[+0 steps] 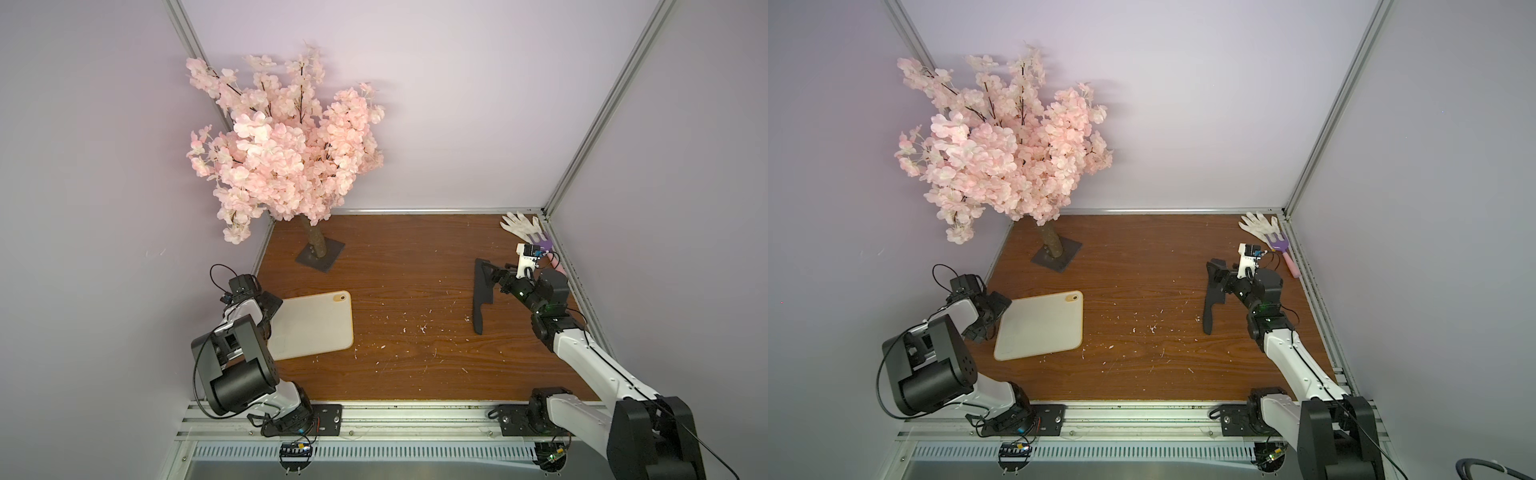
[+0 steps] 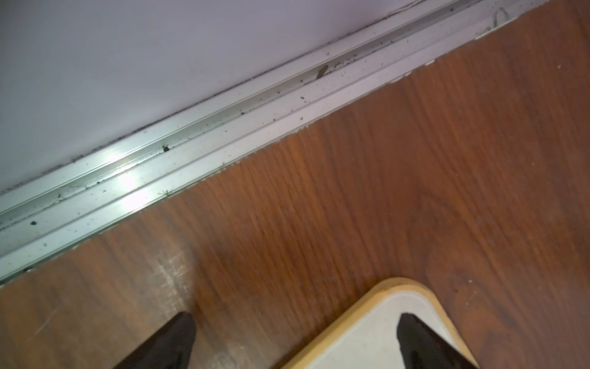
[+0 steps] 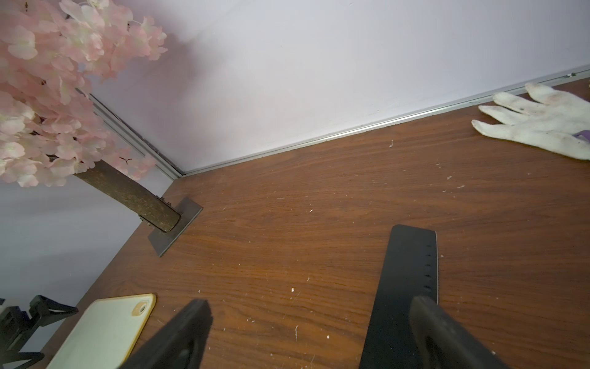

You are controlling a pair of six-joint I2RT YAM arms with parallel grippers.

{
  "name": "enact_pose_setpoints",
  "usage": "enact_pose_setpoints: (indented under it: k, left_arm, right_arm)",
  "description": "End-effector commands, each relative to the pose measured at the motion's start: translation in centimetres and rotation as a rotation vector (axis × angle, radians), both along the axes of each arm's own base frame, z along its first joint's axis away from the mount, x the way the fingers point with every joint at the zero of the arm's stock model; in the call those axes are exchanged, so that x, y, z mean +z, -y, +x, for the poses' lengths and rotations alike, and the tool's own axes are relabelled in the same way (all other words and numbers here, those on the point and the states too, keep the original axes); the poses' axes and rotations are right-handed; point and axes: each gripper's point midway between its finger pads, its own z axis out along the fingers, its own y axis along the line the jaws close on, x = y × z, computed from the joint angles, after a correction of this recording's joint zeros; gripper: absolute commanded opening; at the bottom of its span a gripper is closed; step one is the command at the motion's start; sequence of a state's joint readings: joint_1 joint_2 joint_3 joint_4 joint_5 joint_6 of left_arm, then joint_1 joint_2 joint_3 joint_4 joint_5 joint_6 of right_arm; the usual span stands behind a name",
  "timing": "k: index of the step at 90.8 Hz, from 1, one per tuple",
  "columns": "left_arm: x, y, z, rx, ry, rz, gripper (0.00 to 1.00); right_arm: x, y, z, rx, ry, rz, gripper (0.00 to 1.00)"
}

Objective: Align the knife with the edge of the cutting board
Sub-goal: Move the work surface to the center of the board.

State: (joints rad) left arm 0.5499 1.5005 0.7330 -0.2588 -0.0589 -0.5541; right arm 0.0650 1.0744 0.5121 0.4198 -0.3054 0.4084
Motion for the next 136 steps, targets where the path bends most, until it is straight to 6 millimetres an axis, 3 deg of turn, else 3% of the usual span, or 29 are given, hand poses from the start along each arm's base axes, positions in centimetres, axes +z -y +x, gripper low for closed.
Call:
enact_pose_setpoints:
  k: [1, 26, 73, 94, 107, 126, 136]
  left_arm:
    - [-0.9, 0.9, -0.5, -0.042, -0.039, -0.052, 1.00]
    - [-2.1, 4.3, 0.1, -0.145, -0.094, -0.095, 1.00]
    - [-3.4, 7.7, -0.6, -0.178, -0.098, -0.180, 1.00]
    - [-3.8, 10.3, -0.3, -0.263, -0.122, -0.192, 1.00]
    - [-3.4, 9.6, -0.4, -0.251, -0.140, -0.154, 1.00]
    - [-1.2, 5.1, -0.4, -0.152, -0.118, -0.074, 1.00]
    - [-0.4, 3.9, -0.2, -0.151, -0.136, -0.024, 1.00]
  right_arm:
    - [1.7, -0.3, 0.3, 0.011, 0.053, -0.003, 1.00]
    - [2.4, -0.2, 0.0, 0.007, 0.074, -0.008, 1.00]
    - [3.3, -1.0, -0.6, 0.056, 0.109, 0.014, 0.99]
    - [3.3, -1.0, -0.6, 0.056, 0.104, 0.017, 1.00]
    - [3.3, -1.0, -0.5, 0.054, 0.104, 0.013, 1.00]
    - [3.2, -0.8, -0.4, 0.044, 0.099, 0.003, 1.00]
    - [3.3, -0.8, -0.4, 0.045, 0.102, 0.003, 1.00]
